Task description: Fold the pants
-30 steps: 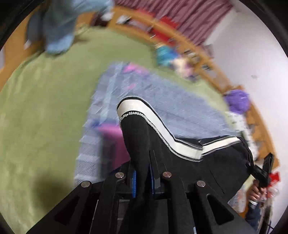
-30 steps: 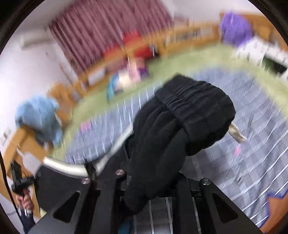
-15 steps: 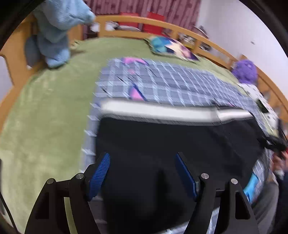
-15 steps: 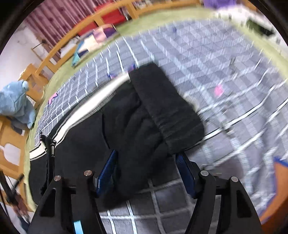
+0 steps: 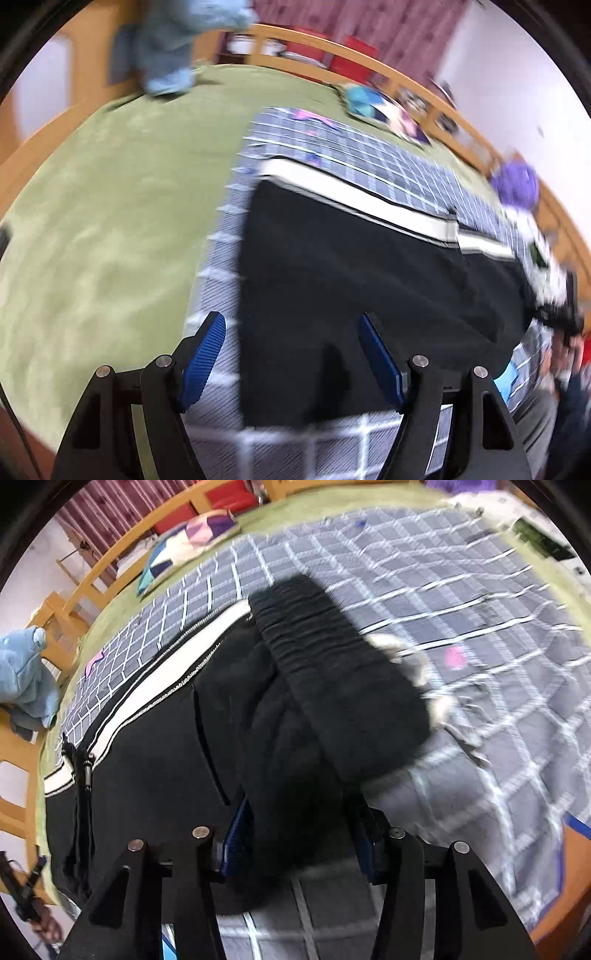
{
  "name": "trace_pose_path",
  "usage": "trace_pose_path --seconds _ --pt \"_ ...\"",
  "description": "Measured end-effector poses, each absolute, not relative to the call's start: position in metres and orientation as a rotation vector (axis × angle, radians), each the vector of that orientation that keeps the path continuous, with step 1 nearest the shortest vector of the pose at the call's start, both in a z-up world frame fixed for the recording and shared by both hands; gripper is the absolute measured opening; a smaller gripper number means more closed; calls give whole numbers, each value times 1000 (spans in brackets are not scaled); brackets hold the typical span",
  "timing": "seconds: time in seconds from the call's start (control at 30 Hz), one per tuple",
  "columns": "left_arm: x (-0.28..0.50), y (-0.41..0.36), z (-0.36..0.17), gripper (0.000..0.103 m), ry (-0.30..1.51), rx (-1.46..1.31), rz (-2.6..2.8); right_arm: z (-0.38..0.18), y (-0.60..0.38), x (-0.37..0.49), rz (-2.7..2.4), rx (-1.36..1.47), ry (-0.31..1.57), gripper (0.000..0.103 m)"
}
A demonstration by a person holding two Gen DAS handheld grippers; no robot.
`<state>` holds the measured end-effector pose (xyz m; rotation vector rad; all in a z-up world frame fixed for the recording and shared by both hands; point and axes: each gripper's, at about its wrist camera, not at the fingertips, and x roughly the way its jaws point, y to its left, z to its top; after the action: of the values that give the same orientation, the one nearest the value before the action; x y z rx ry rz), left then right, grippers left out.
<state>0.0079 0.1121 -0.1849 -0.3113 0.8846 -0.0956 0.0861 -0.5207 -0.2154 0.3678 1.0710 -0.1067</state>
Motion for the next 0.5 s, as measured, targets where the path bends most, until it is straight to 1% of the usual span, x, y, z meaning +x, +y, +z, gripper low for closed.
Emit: trace_pose_path --seconds 0.13,0.27,0.3,0.37,0.47,0.5 --pt "-14 137 -199 72 871 -399 -114 -181 -502 57 -162 255 989 49" --pt "-10 134 -214 70 883 -505 -190 -145 -463 49 -153 184 900 49" --pt "-7 130 -219 68 893 -522 -204 -139 -458 49 -134 187 883 49" --pt "-1 124 -231 67 911 -559 -198 -131 -438 54 -73 195 863 49" --pt "-1 125 -238 67 869 -630 -163 -130 -405 63 -8 203 834 49" --pt "0 125 -237 60 875 -635 -152 -134 -394 68 13 210 832 49"
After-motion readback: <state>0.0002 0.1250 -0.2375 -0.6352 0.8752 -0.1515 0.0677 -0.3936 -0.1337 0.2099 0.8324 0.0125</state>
